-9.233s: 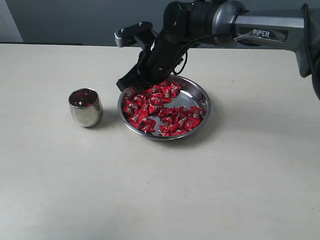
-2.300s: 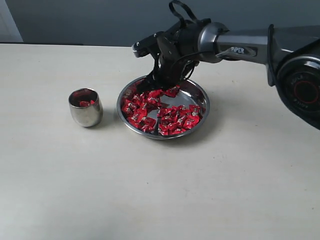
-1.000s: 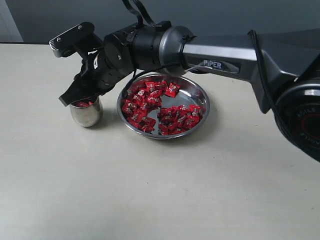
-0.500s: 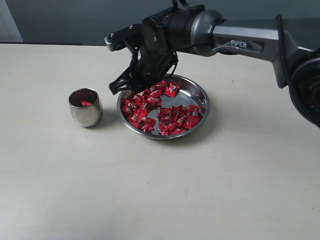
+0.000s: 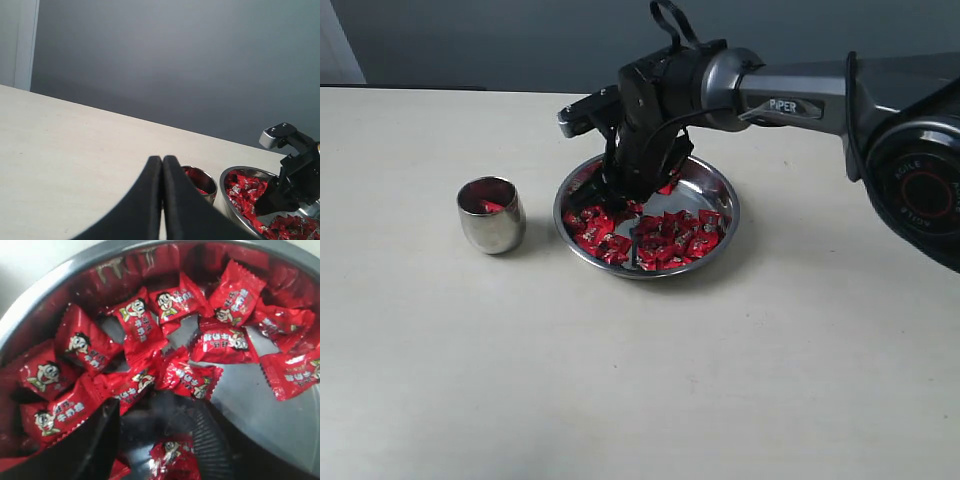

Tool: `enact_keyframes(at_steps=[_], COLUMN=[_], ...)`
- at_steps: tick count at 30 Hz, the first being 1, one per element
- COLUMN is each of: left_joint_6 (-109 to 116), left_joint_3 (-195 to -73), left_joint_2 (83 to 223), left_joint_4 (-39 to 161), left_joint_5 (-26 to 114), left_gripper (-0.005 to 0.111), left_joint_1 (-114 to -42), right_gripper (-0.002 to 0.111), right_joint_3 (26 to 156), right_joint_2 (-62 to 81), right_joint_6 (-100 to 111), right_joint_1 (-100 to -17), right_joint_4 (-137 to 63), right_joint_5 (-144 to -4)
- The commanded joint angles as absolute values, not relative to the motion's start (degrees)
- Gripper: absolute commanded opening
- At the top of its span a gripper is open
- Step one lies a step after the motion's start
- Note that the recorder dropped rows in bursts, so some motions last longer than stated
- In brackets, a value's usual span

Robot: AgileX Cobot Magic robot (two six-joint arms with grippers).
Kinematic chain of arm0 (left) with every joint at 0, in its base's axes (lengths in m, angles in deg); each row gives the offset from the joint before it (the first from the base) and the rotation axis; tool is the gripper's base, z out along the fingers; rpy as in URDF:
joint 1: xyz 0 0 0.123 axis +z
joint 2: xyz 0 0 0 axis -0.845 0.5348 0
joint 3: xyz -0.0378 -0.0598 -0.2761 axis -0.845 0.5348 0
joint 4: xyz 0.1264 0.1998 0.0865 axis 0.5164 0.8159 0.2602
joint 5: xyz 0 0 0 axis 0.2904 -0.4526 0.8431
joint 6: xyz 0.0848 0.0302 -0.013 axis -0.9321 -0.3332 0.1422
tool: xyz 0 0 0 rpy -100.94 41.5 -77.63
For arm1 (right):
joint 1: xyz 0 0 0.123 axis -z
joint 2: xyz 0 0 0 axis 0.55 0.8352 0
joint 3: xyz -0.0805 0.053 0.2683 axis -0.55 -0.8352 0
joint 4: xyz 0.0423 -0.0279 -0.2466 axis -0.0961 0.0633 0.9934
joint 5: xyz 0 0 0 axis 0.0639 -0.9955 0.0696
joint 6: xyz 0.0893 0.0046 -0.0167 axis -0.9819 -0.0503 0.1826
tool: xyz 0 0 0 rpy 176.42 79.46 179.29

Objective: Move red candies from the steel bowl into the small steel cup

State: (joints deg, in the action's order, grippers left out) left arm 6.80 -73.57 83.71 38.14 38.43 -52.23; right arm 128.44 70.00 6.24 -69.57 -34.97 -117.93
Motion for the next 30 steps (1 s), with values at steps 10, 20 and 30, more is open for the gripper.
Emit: enact_keyframes(at_steps=[10, 20, 30], left_joint_6=[6.8, 6.8, 6.8], left_joint_3=[-73.3, -73.3, -73.3], left_joint_2=[83.4, 83.4, 83.4], left_joint_4=[37.6, 37.6, 37.6], left_joint_5=[38.7, 38.7, 38.7], left_gripper=[0.0, 0.0, 0.0], left_joint_1=[-52.1, -52.1, -52.1], right_gripper=[0.047, 0.037, -0.001], right_joint_3=[128.5, 128.5, 128.5], right_joint_2=[71.8, 72.1, 71.5], right_joint_6=[6.4, 4.7, 4.7], right_joint_1=[-69.4, -69.4, -69.4], right_joint_4=[-33.5, -29.6, -30.0], right_joint_5=[-114.1, -113.4, -113.9])
